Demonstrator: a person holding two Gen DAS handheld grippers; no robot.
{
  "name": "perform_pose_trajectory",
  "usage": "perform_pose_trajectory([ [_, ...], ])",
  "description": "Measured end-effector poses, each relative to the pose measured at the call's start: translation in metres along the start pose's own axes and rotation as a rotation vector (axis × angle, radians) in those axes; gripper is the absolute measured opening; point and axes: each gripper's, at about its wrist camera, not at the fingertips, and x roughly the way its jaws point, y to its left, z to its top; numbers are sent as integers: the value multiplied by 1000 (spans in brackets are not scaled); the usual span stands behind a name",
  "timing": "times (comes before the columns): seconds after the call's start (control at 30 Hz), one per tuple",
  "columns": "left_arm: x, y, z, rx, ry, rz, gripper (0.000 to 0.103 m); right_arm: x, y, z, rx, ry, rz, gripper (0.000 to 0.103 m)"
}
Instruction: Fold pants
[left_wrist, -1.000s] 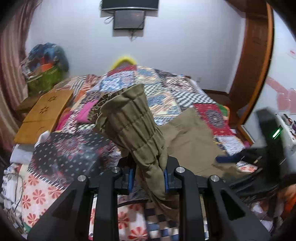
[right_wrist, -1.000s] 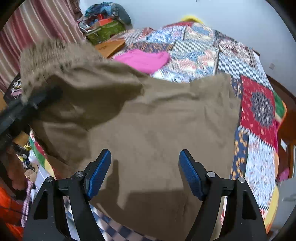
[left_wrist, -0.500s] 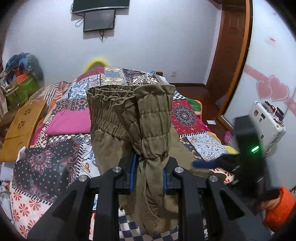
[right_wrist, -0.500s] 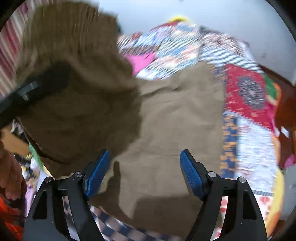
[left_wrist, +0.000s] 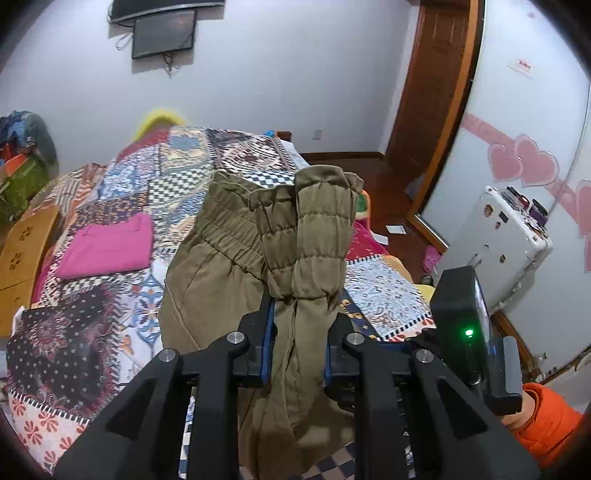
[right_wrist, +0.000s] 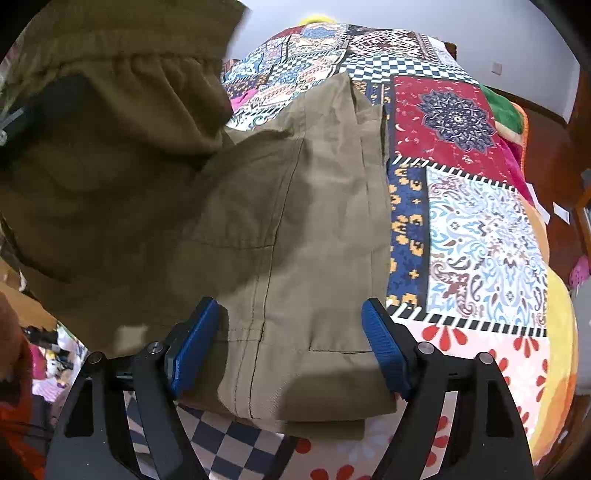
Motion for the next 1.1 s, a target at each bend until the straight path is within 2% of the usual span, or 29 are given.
perform_pose_trajectory([
  [0.13, 9, -9, 4, 2, 24, -29, 19, -22, -8, -4, 10, -54, -27, 77],
  [0.33, 28, -31, 4, 68, 73, -44, 19, -56, -46, -18, 93, -117, -97, 77],
  [0.43, 41, -44, 0, 106, 113, -56, 19, -63, -53, -29, 124, -117, -121, 77],
  [0.6, 69, -63, -10, 162, 204, -67, 19, -52, -69, -40, 173, -79, -131, 77],
  [0.73, 87, -74, -23, 208, 275, -59, 20, -60, -74, -44, 200, -99, -123, 77],
  [0.87, 95, -80, -32, 248, 303, -37, 21, -69, -80, -44, 218, -128, -135, 77],
  [1.0, 97, -81, -33, 247, 319, -39, 28, -80, -86, -45, 222, -150, -150, 77],
  [1.07, 96, -81, -35, 240, 329, -62, 40, -81, -87, -43, 220, -159, -158, 77],
  [1.1, 94, -81, -35, 231, 333, -87, 56, -83, -87, -43, 219, -165, -160, 77],
])
